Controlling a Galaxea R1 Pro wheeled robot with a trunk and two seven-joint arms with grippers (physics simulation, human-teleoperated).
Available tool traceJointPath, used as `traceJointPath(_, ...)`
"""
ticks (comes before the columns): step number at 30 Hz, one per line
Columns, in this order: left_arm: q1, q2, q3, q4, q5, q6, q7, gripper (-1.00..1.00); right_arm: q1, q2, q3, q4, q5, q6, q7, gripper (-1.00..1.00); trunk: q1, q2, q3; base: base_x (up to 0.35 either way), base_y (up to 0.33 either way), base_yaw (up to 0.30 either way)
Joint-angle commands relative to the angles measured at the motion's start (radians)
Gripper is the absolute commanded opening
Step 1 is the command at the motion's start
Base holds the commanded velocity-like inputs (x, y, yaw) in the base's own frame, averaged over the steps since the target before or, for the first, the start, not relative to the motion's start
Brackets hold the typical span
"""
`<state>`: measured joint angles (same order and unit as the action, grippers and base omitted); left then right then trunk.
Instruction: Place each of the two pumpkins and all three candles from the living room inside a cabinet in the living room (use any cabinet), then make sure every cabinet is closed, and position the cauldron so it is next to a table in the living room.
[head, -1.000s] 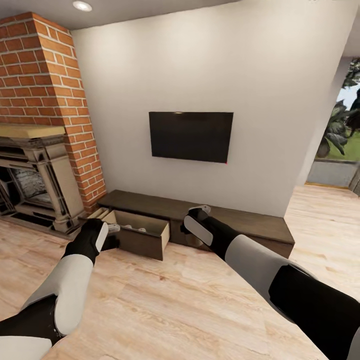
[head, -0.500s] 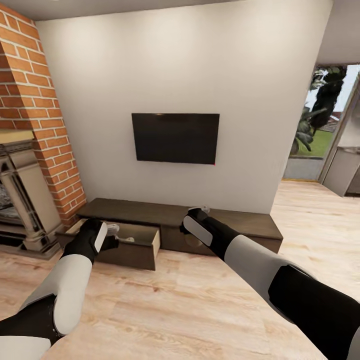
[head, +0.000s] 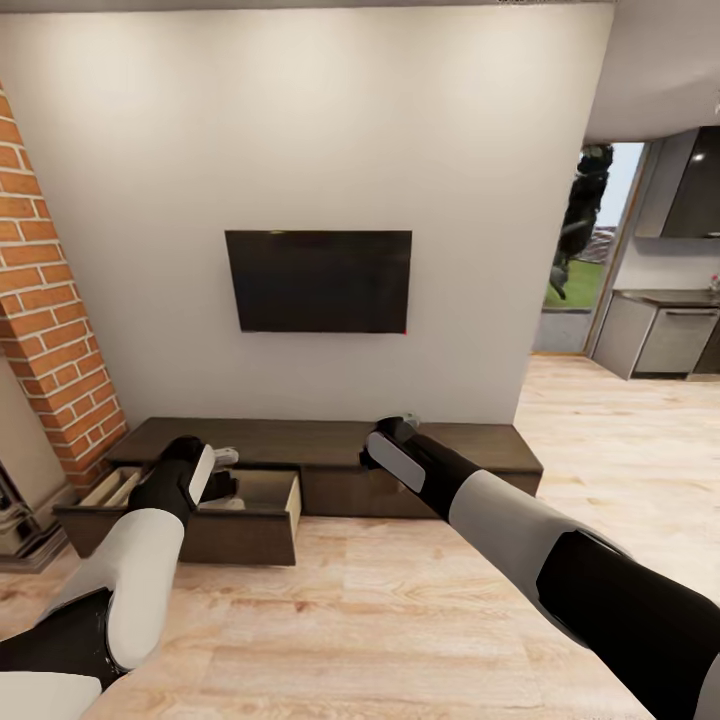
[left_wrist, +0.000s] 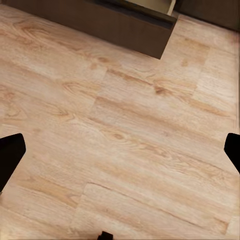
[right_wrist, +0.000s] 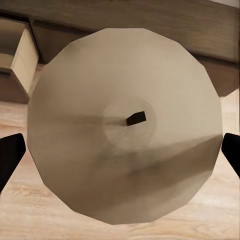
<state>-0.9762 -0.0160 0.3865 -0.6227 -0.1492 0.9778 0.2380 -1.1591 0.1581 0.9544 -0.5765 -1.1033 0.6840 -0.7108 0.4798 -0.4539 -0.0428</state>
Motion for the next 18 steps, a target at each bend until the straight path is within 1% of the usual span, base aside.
traceJointPath(1,-0.001,-0.001,0.006,-0.002,-0.009,0.004,-0.005,1.00,-0.002,0.000,0.006,0.000,-0.005,0.002,-0.008,-1.00,0.001,-0.002,-0.002,0.188,0.297,-0.270)
traceJointPath(4,-0.001,-0.002,0.006,-0.002,-0.009,0.004,-0.005,1.00,-0.001,0.000,0.006,0.000,-0.004,0.000,-0.007,-1.00,0.001,-0.002,0.000,0.188,0.297,-0.270)
traceJointPath(8,-0.001,-0.003,0.006,-0.002,-0.009,0.004,-0.005,1.00,0.001,0.000,0.006,0.004,-0.004,-0.021,-0.009,-1.00,0.001,-0.002,0.002,0.188,0.297,-0.262)
traceJointPath(11,-0.001,-0.002,0.006,-0.002,-0.009,0.004,-0.005,1.00,0.001,-0.002,0.004,0.005,-0.008,-0.020,-0.008,-1.00,0.001,-0.002,0.002,0.187,0.297,-0.110)
traceJointPath(12,-0.001,-0.002,0.006,-0.002,-0.009,0.004,-0.005,1.00,0.001,-0.004,0.004,0.005,-0.017,-0.019,-0.008,-1.00,0.001,-0.002,0.002,0.185,0.297,-0.047)
traceJointPath(13,-0.001,-0.002,0.006,-0.002,-0.009,0.005,-0.005,1.00,0.001,-0.005,0.004,0.006,-0.045,-0.016,-0.008,-1.00,0.001,-0.002,0.002,0.184,0.297,-0.024)
traceJointPath(14,-0.001,-0.002,0.006,-0.002,-0.009,0.005,-0.005,1.00,0.001,-0.005,0.004,0.006,-0.057,-0.013,-0.008,-1.00,0.001,-0.002,0.002,0.184,0.297,-0.019)
traceJointPath(15,-0.001,-0.002,0.006,-0.002,-0.009,0.005,-0.005,1.00,0.001,-0.005,0.005,0.007,-0.084,0.005,-0.008,-1.00,0.001,-0.002,0.002,0.184,0.297,-0.012)
traceJointPath(16,-0.001,-0.002,0.006,-0.002,-0.009,0.005,-0.005,1.00,0.000,-0.004,0.004,0.008,-0.109,0.038,-0.008,-1.00,0.001,-0.002,0.002,0.184,0.297,-0.008)
traceJointPath(17,-0.001,-0.003,0.006,-0.002,-0.009,0.006,-0.005,1.00,-0.002,-0.001,0.003,0.011,-0.143,0.107,-0.009,-1.00,0.001,-0.002,0.002,0.184,0.297,-0.004)
traceJointPath(18,-0.001,-0.003,0.006,-0.002,-0.009,0.006,-0.005,1.00,-0.004,0.004,0.003,0.015,-0.166,0.147,-0.009,-1.00,0.001,-0.002,0.002,0.184,0.297,-0.003)
